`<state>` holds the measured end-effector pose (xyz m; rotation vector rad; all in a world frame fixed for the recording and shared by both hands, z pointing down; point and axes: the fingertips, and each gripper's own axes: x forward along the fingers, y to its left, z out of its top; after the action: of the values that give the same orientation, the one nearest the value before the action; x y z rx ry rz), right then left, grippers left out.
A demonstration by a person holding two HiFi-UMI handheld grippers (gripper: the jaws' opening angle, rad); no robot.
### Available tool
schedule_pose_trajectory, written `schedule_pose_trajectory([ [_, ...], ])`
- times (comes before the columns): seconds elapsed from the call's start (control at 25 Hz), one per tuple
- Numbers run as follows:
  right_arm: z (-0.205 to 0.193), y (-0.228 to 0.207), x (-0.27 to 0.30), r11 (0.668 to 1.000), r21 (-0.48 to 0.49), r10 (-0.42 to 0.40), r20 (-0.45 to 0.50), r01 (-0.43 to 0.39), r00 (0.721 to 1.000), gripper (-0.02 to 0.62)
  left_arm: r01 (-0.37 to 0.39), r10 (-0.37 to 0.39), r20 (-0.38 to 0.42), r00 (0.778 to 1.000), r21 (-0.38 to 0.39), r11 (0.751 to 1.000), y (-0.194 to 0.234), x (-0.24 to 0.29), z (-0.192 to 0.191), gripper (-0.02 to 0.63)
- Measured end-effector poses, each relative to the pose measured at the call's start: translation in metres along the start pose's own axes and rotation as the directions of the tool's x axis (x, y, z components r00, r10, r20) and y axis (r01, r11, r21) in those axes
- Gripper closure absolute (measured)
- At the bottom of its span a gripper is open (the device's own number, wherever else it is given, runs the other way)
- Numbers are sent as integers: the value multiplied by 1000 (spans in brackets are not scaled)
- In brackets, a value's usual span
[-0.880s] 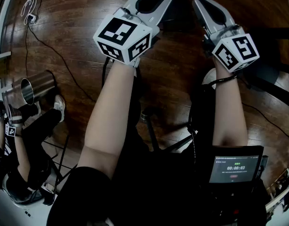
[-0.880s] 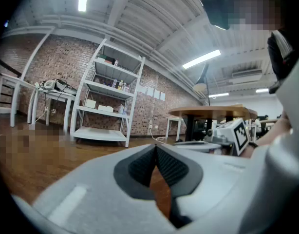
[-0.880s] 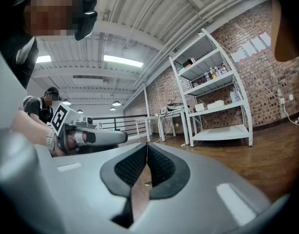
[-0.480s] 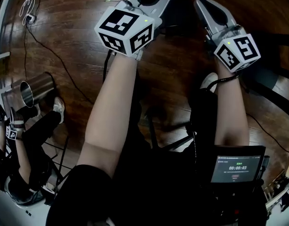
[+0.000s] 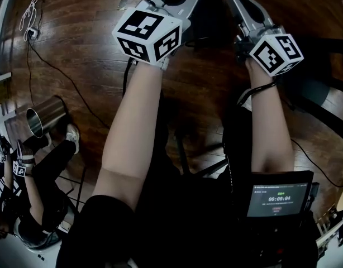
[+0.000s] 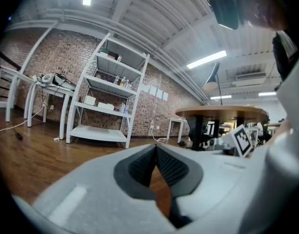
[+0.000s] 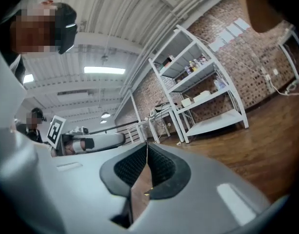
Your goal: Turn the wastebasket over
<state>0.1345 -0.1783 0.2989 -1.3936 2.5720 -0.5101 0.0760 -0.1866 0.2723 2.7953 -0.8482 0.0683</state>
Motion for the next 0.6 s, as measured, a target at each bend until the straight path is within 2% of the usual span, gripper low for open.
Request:
schedule_pose_trajectory([
  [0.12, -3, -17, 2, 992, 118, -45, 44, 40, 998, 583, 12, -12, -4, 1000, 1, 1000, -3, 3, -1, 603],
  [0.24, -6, -24, 5, 976, 216, -53, 92, 32, 994, 583, 13, -13, -3, 1000, -2, 1000, -2, 2, 0, 603],
  [0.36, -12, -35, 1, 933, 359, -74, 174, 7, 982, 583, 10, -10, 7, 1000, -8, 1000, 0, -1, 3, 603],
  [0.4, -17, -43, -4, 903, 429, -108, 201, 12, 974, 583, 9, -9, 10, 1000, -9, 1000, 0, -3, 4, 603],
  [0.44, -25, -53, -9, 858, 514, -153, 230, 13, 961, 583, 8, -8, 12, 1000, -11, 1000, 0, -4, 5, 603],
  [0.52, -43, -69, -20, 723, 690, -245, 296, -29, 923, 580, 8, -7, 15, 1000, -15, 1000, 1, -8, 5, 603],
  [0.56, -51, -74, -24, 656, 752, -282, 325, -66, 903, 574, 8, -7, 17, 1000, -16, 1000, 1, -10, 4, 603],
  [0.6, -59, -77, -26, 604, 791, -310, 346, -97, 886, 568, 8, -8, 19, 1000, -17, 1000, 2, -12, 4, 603],
])
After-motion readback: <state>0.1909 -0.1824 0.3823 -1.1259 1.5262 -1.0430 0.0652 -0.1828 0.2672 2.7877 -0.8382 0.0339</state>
